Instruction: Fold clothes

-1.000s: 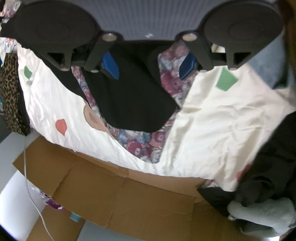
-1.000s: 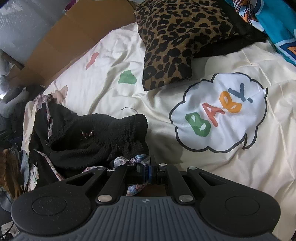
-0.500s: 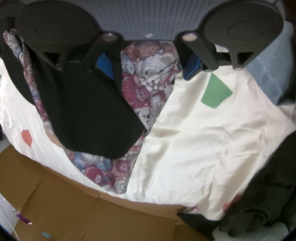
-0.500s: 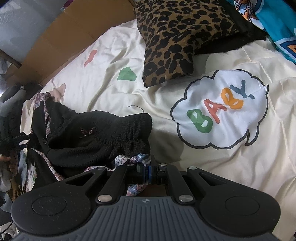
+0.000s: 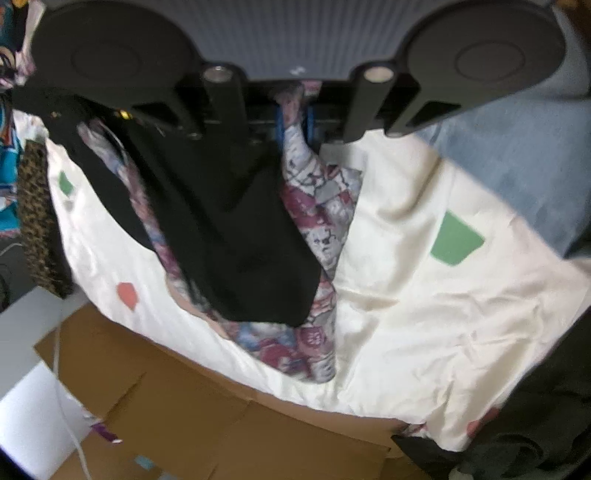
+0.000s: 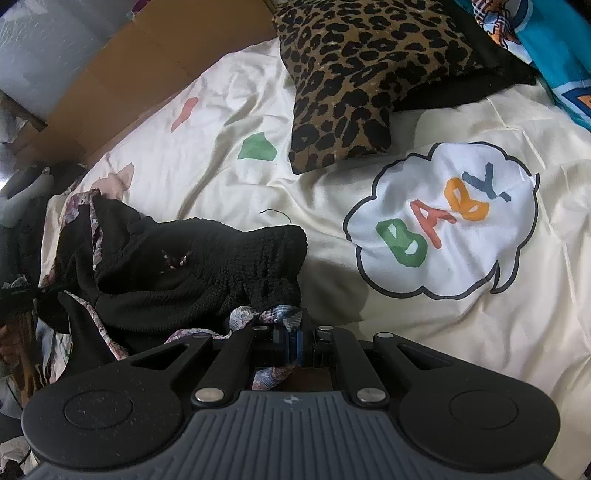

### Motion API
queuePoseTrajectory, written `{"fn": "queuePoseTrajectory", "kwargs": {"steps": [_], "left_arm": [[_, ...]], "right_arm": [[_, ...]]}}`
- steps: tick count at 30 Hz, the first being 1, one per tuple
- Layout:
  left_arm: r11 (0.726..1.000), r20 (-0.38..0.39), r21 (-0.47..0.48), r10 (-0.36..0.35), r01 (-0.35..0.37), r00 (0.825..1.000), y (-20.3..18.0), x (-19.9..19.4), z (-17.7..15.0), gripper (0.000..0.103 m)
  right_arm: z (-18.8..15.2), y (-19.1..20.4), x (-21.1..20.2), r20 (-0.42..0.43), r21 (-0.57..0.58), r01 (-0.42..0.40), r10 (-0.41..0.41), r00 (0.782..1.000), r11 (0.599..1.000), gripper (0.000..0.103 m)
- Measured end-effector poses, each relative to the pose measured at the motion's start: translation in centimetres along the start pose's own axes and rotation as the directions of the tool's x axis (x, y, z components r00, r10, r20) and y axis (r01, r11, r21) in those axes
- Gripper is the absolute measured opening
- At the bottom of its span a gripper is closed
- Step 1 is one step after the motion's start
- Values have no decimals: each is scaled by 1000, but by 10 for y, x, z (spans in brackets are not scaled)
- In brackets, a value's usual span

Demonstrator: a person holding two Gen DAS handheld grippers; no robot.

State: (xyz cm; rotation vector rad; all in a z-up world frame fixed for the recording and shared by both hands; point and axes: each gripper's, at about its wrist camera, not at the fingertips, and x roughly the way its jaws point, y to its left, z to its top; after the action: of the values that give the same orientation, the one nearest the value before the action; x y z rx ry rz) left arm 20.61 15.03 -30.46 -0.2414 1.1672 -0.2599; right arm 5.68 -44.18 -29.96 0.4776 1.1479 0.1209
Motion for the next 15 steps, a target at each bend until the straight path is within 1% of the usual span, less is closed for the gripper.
{"fn": "queuePoseTrajectory", "kwargs": {"steps": [2, 8, 15], "left_arm": [[1000, 1, -8, -3, 3, 1000, 4, -13, -10, 11], [997, 1, -75, -9, 9, 1000, 24, -43, -33, 11], [990, 4, -138, 34, -33, 999, 49, -83, -62, 10]], "right_arm": [[0, 0, -1, 2, -6, -3, 3, 1000, 1000, 1], [1, 2, -5, 10, -30, -10, 10, 1000, 1000, 1], [7, 12, -8, 23, -56, -34, 35, 999, 998, 1]]}}
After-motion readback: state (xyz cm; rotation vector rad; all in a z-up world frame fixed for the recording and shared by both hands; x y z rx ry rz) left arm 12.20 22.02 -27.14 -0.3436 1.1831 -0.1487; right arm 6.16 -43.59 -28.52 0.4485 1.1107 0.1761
